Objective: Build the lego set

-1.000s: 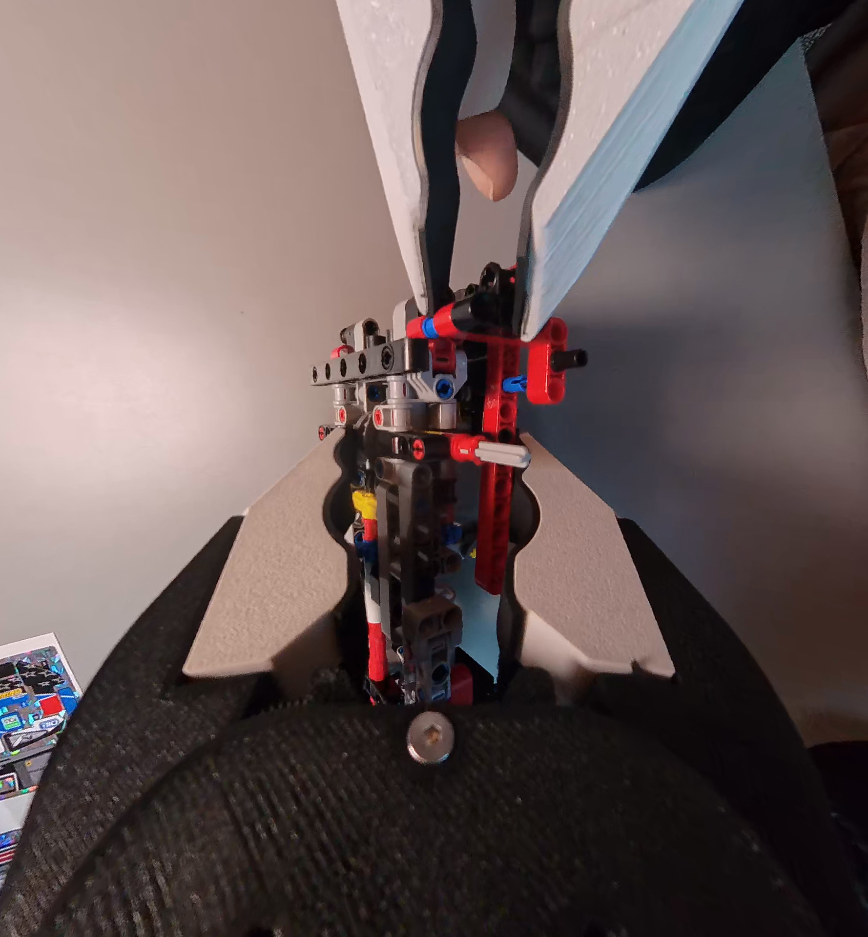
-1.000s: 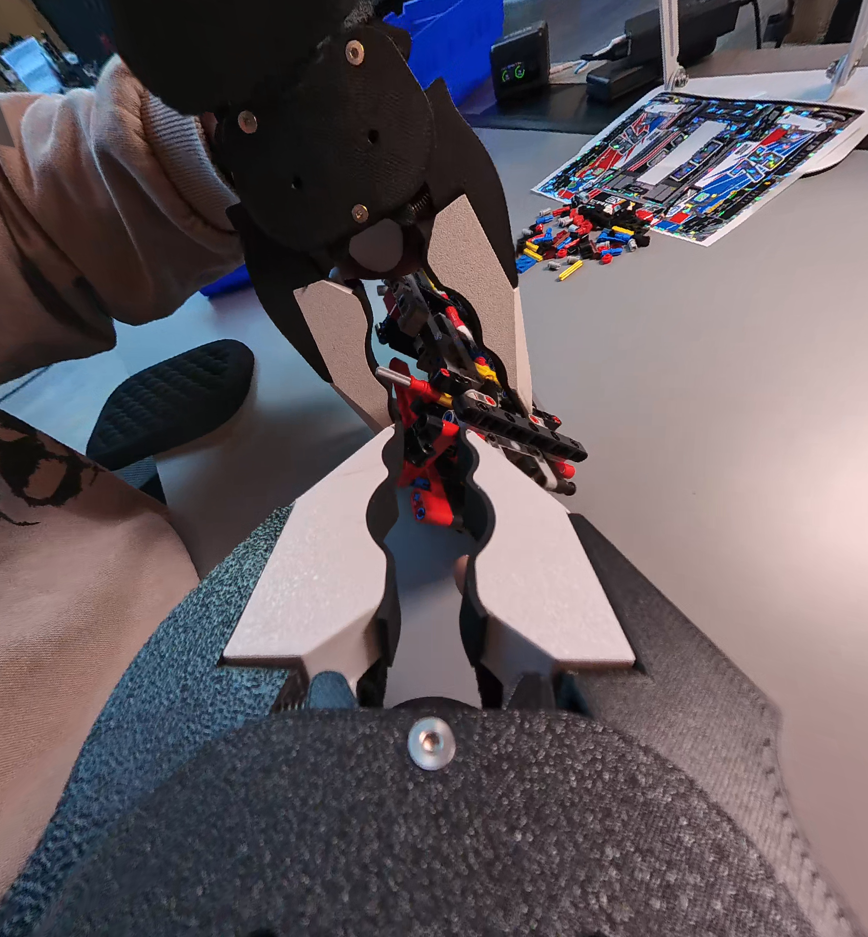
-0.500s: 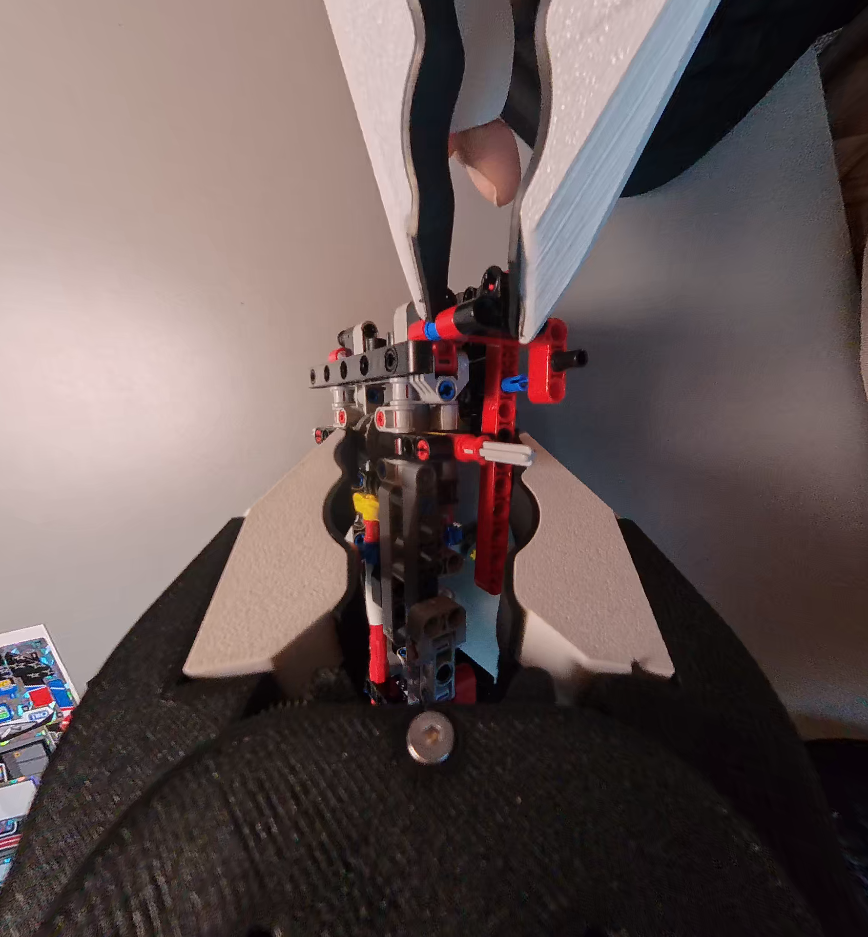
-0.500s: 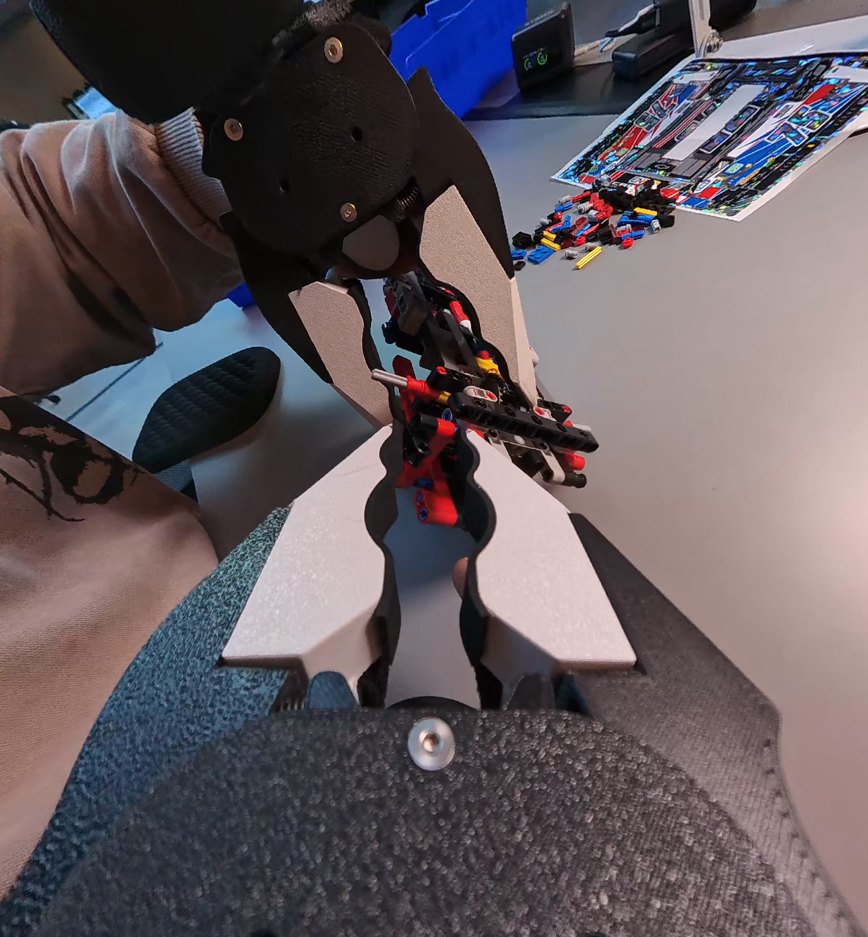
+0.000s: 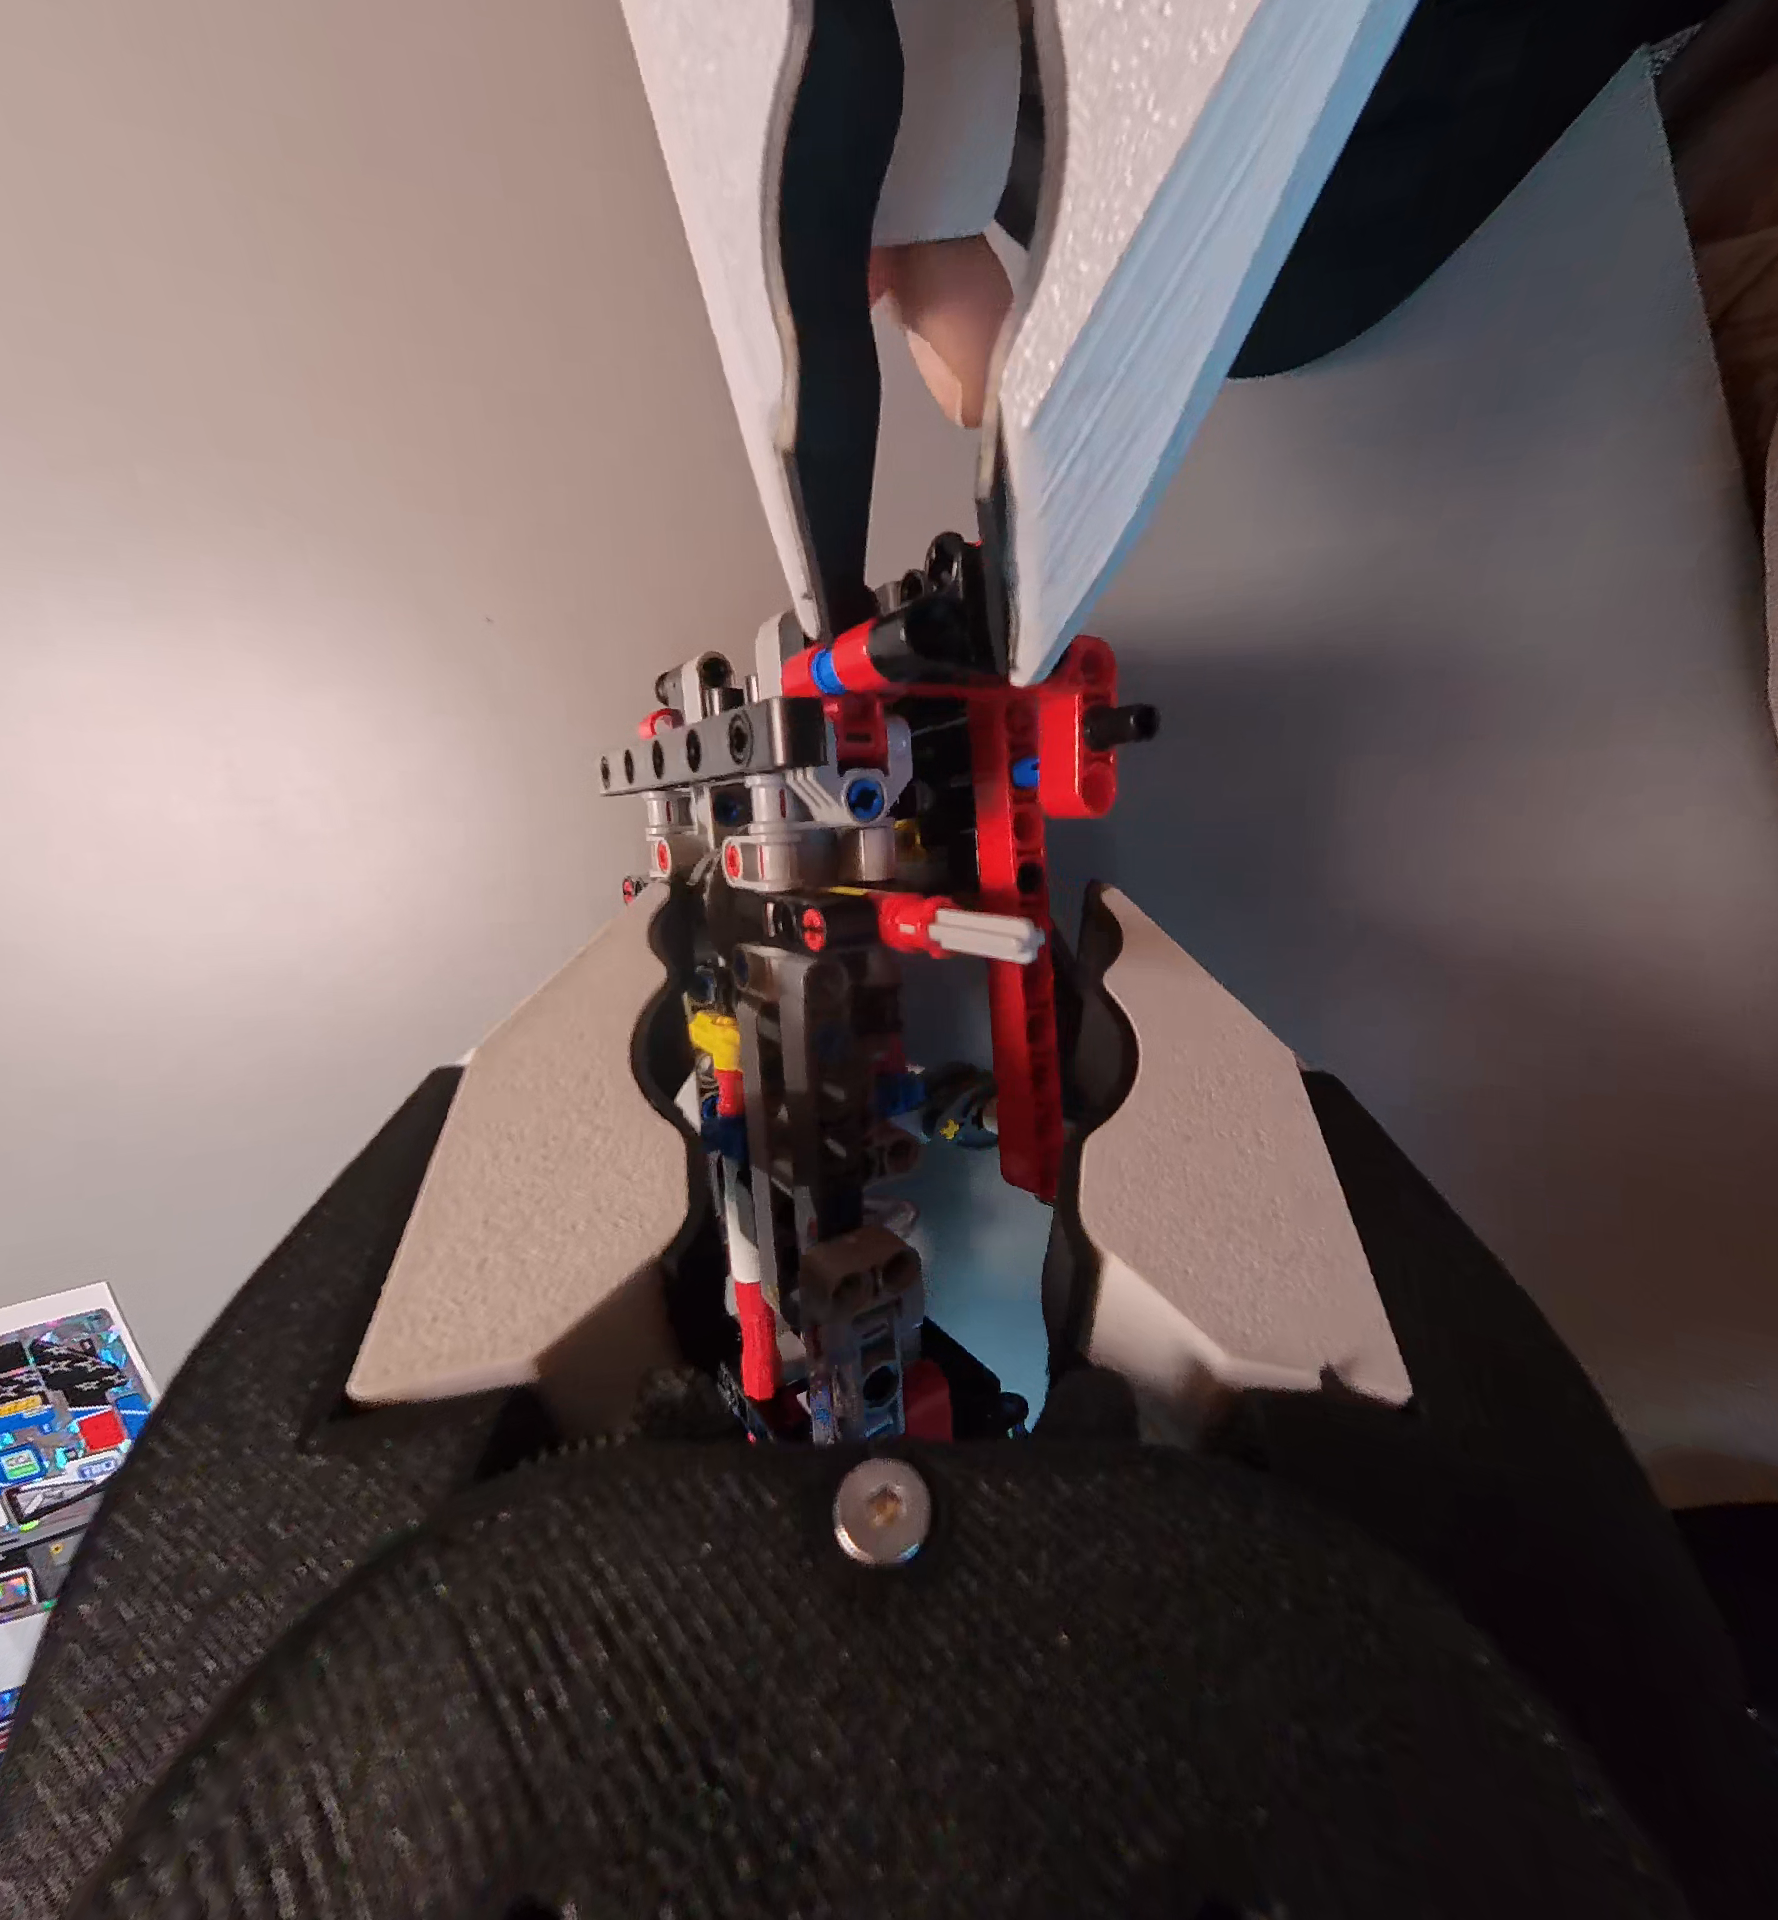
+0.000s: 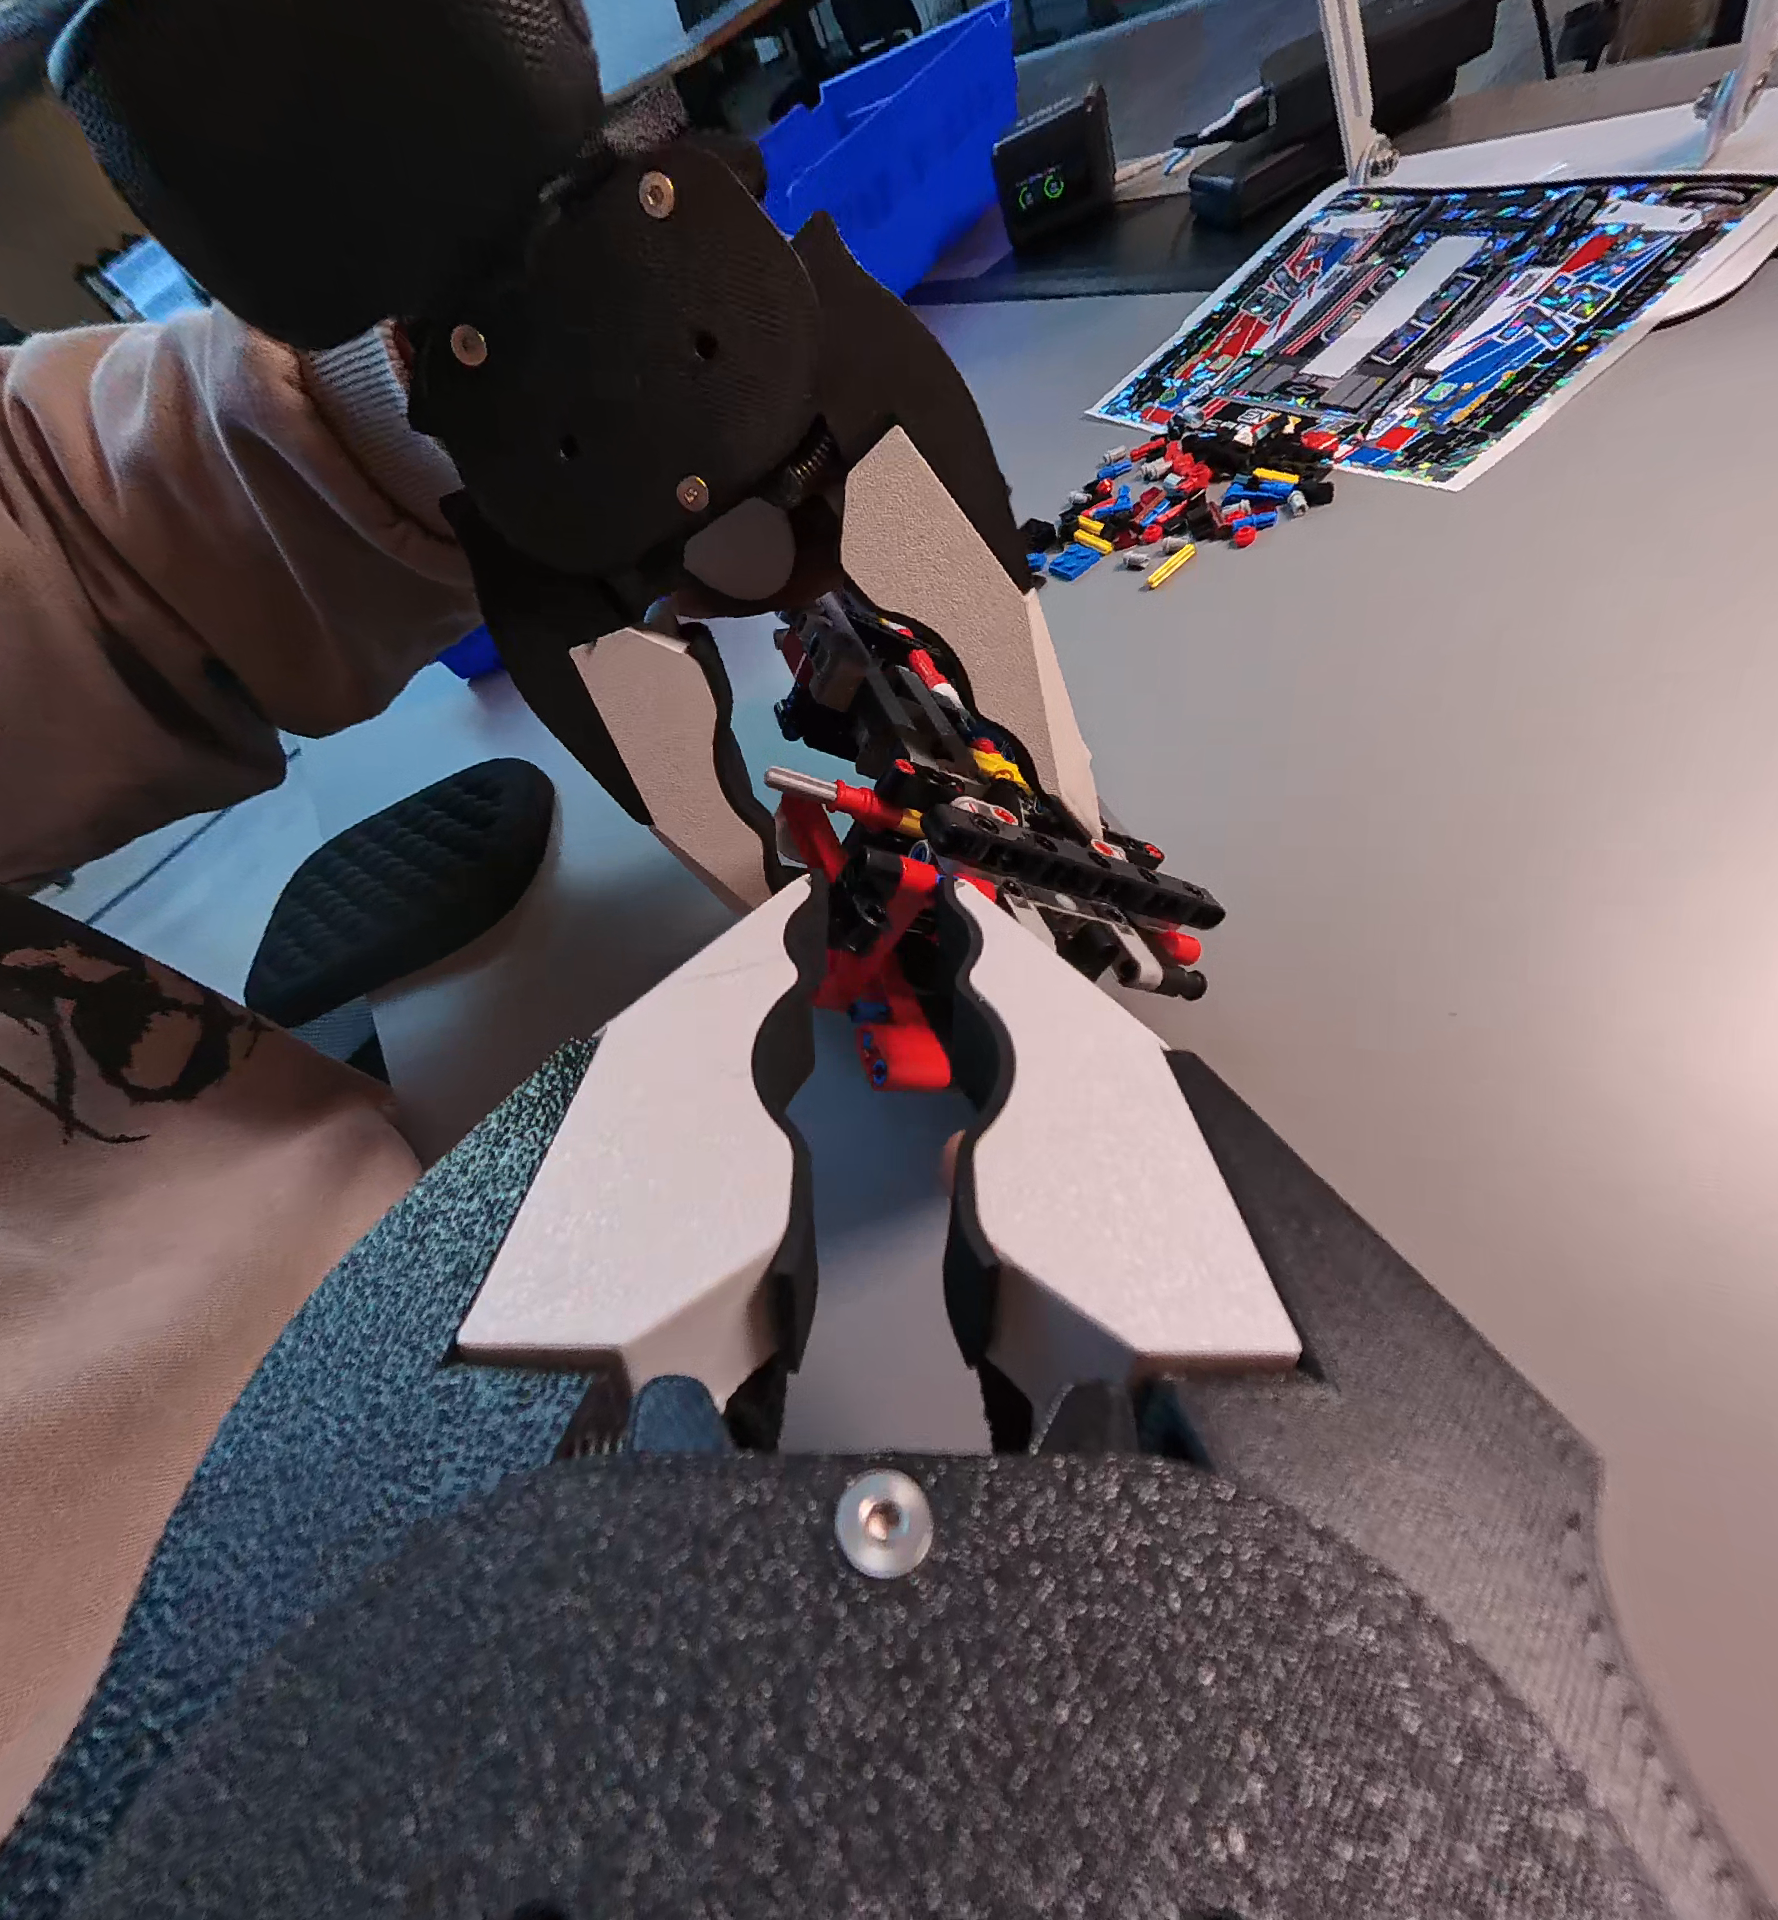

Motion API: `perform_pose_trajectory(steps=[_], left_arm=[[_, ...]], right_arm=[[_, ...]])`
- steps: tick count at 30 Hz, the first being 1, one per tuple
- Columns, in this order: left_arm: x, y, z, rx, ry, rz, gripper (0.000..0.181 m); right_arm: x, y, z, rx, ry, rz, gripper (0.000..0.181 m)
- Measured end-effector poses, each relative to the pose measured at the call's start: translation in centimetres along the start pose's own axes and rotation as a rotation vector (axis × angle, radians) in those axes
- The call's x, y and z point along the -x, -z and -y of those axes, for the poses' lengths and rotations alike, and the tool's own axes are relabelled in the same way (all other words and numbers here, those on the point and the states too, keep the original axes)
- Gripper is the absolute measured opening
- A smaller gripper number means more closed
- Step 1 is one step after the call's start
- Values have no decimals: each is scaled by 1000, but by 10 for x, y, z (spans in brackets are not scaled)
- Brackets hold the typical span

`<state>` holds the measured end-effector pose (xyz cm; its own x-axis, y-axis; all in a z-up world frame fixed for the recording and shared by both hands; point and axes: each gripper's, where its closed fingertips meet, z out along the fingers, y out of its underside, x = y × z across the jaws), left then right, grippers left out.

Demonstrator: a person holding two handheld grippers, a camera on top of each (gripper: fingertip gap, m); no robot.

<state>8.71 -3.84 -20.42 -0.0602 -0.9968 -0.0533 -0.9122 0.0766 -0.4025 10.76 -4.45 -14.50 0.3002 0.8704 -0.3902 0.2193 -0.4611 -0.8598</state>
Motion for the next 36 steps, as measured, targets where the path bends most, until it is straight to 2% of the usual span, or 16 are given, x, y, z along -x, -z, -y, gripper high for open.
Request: perform_pose_trajectory(steps=[7,10,12,15,17,21,24,27,32,36], left_arm=[[0,0,-1,4,-14,15,72],[-3,3,-1,-8,-9,10,72],[-6,7,-1,-25,-6,5,72],[-8,14,-4,-38,-4,12,70],[-9,15,-6,-46,-1,15,68],[-13,16,-4,-65,7,5,66],[-15,15,-2,-70,4,6,65],[-16,15,-3,-77,6,17,68],[-22,30,-6,-177,58,75,78],[-22,57,-24,-258,100,235,81]], right_arm=[[-1,1,-1,-22,47,-22,21],[6,7,1,-40,136,-27,25],[13,13,-3,-36,260,-18,29],[6,15,-22,50,498,-91,54],[-4,7,-34,95,661,-142,71],[-19,-14,-37,139,1019,-220,85],[-28,-33,-39,152,1247,-228,83],[-30,-42,-32,94,1411,-258,67],[-26,-45,-29,51,1374,-227,65],[-22,-44,-26,46,1286,-192,64]])
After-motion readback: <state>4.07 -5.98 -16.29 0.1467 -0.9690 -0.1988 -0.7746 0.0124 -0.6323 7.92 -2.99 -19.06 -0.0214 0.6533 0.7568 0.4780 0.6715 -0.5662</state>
